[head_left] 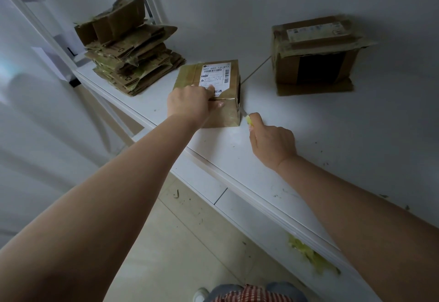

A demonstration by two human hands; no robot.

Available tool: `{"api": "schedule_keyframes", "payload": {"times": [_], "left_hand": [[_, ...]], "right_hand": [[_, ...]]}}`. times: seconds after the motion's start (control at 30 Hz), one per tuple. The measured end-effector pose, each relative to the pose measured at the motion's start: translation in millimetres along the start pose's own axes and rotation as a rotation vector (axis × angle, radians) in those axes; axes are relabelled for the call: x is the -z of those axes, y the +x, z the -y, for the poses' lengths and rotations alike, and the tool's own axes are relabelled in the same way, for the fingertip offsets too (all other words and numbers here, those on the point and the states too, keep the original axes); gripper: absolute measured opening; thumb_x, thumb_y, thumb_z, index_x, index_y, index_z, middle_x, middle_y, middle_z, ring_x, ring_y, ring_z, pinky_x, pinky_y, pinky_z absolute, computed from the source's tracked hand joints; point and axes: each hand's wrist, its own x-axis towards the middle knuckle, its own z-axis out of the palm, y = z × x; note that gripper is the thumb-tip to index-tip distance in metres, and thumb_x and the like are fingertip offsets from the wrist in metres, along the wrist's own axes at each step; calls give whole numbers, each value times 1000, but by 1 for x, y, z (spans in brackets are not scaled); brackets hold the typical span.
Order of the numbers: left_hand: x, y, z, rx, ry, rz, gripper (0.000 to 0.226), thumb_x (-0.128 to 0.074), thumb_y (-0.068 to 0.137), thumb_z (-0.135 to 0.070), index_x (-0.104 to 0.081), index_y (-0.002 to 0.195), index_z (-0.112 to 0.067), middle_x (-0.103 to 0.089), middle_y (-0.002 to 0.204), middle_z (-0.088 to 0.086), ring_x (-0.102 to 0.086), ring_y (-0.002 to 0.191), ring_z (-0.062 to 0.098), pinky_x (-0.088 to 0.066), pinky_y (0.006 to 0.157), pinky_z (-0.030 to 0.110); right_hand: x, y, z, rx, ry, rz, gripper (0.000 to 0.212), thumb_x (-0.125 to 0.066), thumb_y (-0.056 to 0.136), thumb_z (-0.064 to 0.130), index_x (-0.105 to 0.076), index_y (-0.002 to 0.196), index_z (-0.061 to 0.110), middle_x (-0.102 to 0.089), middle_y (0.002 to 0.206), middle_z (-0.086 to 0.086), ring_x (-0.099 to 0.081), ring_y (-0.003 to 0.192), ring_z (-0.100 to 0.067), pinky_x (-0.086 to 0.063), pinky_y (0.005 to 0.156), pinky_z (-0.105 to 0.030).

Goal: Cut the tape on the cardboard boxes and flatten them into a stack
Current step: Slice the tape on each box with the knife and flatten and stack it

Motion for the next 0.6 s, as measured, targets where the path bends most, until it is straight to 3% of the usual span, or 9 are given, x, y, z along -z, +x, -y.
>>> {"api": "schedule_keyframes", "payload": {"times": [0.27, 0.4, 0.43, 0.5, 0.53, 0.6], "left_hand": [[0, 2, 0, 0, -62, 6, 63, -32, 86, -74, -55, 118, -24, -46, 80, 2, -49, 78, 28, -33, 60, 32], [12, 1, -20, 130, -210, -8, 76, -27, 80, -83, -64, 87, -16, -48, 67, 1, -54, 74, 26, -32, 51, 29], [15, 0, -26, 169, -263, -11, 75, -31, 77, -85, -60, 77, -16, -48, 67, 1, -57, 77, 27, -38, 54, 30], [20, 0, -38, 230, -340, -1, 70, -42, 72, -86, -49, 68, -17, -47, 67, 1, -61, 86, 30, -51, 80, 41], [22, 1, -42, 249, -349, 14, 70, -47, 71, -85, -48, 70, -15, -48, 69, 1, -62, 89, 31, -50, 91, 47], [21, 3, -48, 274, -346, 38, 64, -55, 74, -77, -53, 85, -14, -58, 85, 5, -61, 101, 33, -48, 95, 51]], "right_hand": [[7, 0, 2, -14, -92, 135, 25, -36, 97, 20, -43, 120, 13, -66, 83, -15, -54, 67, -37, -32, 58, -32], [10, -1, 4, -40, -100, 172, 27, -38, 94, 19, -42, 120, 16, -67, 85, -14, -57, 72, -36, -31, 59, -31], [11, -2, 4, -44, -99, 180, 27, -38, 94, 19, -42, 120, 16, -67, 86, -14, -57, 73, -36, -31, 59, -31], [12, -4, 3, -45, -99, 190, 27, -38, 94, 20, -43, 121, 17, -67, 87, -13, -56, 73, -35, -30, 60, -32], [11, -5, 3, -43, -98, 192, 28, -38, 94, 20, -43, 121, 17, -67, 87, -13, -56, 74, -35, -30, 60, -32], [9, -6, 3, -40, -90, 176, 27, -38, 94, 20, -43, 120, 15, -67, 87, -14, -59, 76, -37, -30, 59, -32]]}}
